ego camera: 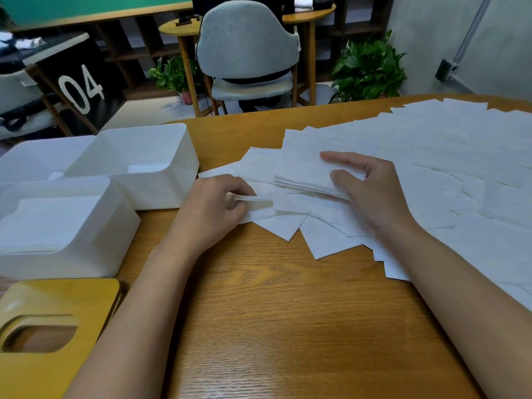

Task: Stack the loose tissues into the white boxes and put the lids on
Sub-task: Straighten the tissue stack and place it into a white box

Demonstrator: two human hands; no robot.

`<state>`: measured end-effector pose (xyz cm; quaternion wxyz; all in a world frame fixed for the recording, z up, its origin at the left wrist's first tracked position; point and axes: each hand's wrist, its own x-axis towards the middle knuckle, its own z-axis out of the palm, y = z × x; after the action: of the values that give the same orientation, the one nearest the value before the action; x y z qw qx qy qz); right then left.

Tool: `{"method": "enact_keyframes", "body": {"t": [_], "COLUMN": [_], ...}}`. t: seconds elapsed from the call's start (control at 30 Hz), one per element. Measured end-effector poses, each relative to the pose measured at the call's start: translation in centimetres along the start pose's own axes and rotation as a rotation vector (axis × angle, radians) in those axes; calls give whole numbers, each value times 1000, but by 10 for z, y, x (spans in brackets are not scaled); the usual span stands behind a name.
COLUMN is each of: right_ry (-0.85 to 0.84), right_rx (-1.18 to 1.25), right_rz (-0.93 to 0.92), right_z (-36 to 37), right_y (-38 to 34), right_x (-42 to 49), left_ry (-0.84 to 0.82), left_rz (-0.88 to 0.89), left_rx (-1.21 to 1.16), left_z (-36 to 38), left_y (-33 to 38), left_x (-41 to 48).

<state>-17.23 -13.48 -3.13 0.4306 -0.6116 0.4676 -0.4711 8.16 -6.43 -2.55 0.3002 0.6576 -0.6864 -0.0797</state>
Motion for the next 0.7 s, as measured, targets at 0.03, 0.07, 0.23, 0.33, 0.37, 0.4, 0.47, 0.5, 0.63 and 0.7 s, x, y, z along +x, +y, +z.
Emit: {"method": "enact_keyframes", "body": {"t": [0.03, 0.07, 0.23, 0.33, 0.37, 0.4, 0.47, 0.5, 0.63, 0.7], "right_ry": [-9, -20, -129, -201, -219, -237, -277, -295, -372, -397], "right_rx": [-4, -12, -79, -83, -97, -112, -134, -139, -120, -77], "right_rz": [-6, -18, -136, -188, -209, -224, -236, -238, -219, -192], "right_z": [0, 0, 1, 3, 4, 6, 8, 8, 8, 8], "right_y": [0, 0, -1, -4, -5, -5, -6, -6, -10, -11], "right_x": [0, 0, -2, -6, -8, -10, -13, -13, -14, -16], "left_ry": [42, 87, 156, 136, 134, 129, 100, 72, -56, -65], "left_rz": [22, 39, 32, 51, 74, 99, 135, 145, 152, 140], "left_rx": [-22, -55, -334, -412, -400, -378, -356, -366, -470, -510], "left_z": [0, -1, -2, -2, -2, -2, -3, -5, -10, -11], "left_y": [0, 0, 18, 27, 29, 31, 34, 34, 34, 34], "left_x": [0, 0, -5, -8, -9, -9, -10, -10, -9, -9]}}
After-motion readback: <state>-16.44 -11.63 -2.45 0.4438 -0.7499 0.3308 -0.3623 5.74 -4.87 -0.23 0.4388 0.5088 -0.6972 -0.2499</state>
